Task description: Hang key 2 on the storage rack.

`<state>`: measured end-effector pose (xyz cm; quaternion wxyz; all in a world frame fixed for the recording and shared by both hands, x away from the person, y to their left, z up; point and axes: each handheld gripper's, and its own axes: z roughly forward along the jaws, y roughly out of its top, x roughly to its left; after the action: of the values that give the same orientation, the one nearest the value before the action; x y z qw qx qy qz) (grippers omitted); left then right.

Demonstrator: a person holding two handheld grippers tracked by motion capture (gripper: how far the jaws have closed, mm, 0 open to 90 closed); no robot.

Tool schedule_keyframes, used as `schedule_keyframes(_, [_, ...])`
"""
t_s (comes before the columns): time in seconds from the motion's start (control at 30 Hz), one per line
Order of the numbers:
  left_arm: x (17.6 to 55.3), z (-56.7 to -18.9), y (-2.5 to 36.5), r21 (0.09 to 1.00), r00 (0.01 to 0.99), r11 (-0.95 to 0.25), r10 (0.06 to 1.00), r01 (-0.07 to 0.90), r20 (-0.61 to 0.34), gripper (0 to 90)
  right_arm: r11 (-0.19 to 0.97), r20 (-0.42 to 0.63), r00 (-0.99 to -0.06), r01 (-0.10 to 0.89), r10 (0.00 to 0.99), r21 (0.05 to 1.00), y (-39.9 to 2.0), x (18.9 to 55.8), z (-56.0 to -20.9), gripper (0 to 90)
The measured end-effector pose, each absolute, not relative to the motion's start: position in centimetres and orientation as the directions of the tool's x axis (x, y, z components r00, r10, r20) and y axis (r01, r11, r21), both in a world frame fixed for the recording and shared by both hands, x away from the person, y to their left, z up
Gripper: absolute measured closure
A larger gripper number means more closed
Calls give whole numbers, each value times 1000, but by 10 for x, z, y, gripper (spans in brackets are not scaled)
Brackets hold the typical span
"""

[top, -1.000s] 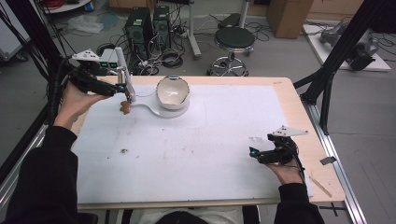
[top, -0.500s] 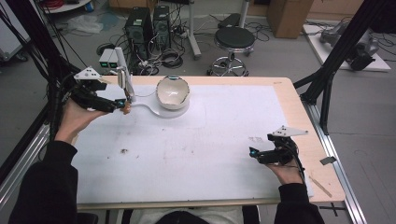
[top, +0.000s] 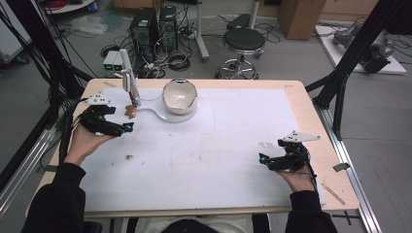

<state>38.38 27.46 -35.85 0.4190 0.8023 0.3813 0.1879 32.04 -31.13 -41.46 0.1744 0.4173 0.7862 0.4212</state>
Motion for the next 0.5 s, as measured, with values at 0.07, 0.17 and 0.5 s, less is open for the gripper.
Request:
schedule_keyframes(0.07, [380,-364,276,815,636,-349,771,463,-30,17,296,78,-590,511,804,807,-312,320,-415,7])
schedule_keyframes(0.17, [375,-369,278,822,630,-335,776,460,-36,17,292,80,-588,508,805,810,-312,320,-414,6])
schedule_keyframes(0.5, [355,-384,284,831,621,-323,783,453,-33,17,291,80,-588,508,805,811,-313,319,-414,7])
